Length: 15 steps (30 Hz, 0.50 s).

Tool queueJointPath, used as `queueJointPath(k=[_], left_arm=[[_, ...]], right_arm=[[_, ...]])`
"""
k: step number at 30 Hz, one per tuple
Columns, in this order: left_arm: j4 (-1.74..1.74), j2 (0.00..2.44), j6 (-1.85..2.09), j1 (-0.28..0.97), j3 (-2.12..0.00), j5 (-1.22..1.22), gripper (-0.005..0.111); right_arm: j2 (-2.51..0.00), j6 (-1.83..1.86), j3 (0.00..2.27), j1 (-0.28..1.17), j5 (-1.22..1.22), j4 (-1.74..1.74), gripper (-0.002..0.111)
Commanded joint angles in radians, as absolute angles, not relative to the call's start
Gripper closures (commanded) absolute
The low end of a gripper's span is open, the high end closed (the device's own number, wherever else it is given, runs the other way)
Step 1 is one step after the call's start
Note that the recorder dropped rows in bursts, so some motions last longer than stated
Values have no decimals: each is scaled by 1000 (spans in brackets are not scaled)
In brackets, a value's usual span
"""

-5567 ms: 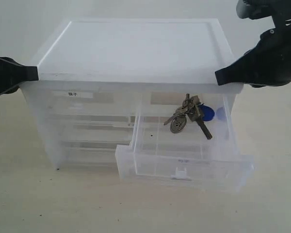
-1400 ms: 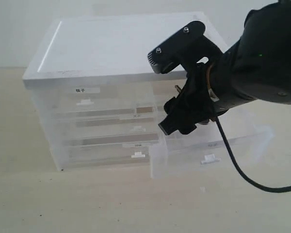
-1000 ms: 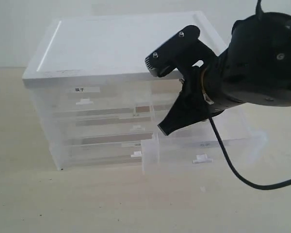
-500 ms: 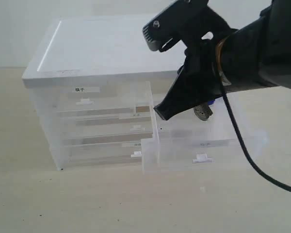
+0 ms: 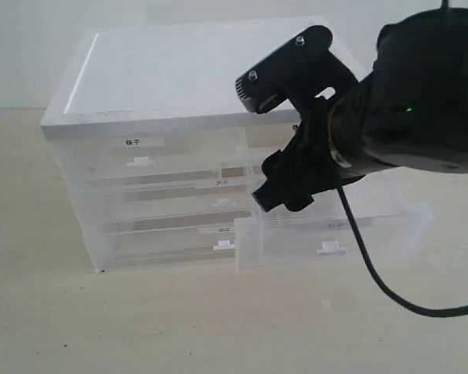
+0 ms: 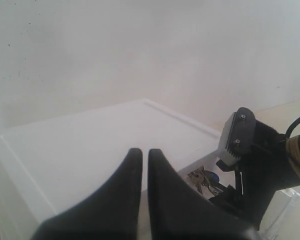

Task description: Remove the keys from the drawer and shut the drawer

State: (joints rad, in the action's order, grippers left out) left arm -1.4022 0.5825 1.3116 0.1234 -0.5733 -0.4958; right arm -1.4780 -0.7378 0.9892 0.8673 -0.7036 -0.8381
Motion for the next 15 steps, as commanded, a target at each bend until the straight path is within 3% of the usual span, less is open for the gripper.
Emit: queueJointPath(k=[1, 2, 4, 5, 6, 12, 15], left_arm=[[-1394, 578, 1300, 129, -568, -506, 102], [-1394, 578, 1300, 129, -568, -506, 102], [-1394, 578, 1300, 129, -568, -506, 102], [-1394, 578, 1300, 129, -568, -506, 102], [-1394, 578, 1300, 129, -568, -506, 102], [-1396, 578, 1298, 129, -568, -506, 102], [-1396, 578, 1298, 129, -568, -506, 102]], right_arm=[[-1526, -821, 990, 866, -735, -902, 52], [-1531, -833, 990, 866, -747, -906, 59], [-1539, -816, 990, 866, -757, -906, 82], [-1539, -785, 990, 866, -755, -906, 101], [-1537, -764, 990, 866, -755, -902, 108], [-1499, -349, 990, 891, -545, -561, 108], [-1470, -376, 990, 890, -569, -600, 108]])
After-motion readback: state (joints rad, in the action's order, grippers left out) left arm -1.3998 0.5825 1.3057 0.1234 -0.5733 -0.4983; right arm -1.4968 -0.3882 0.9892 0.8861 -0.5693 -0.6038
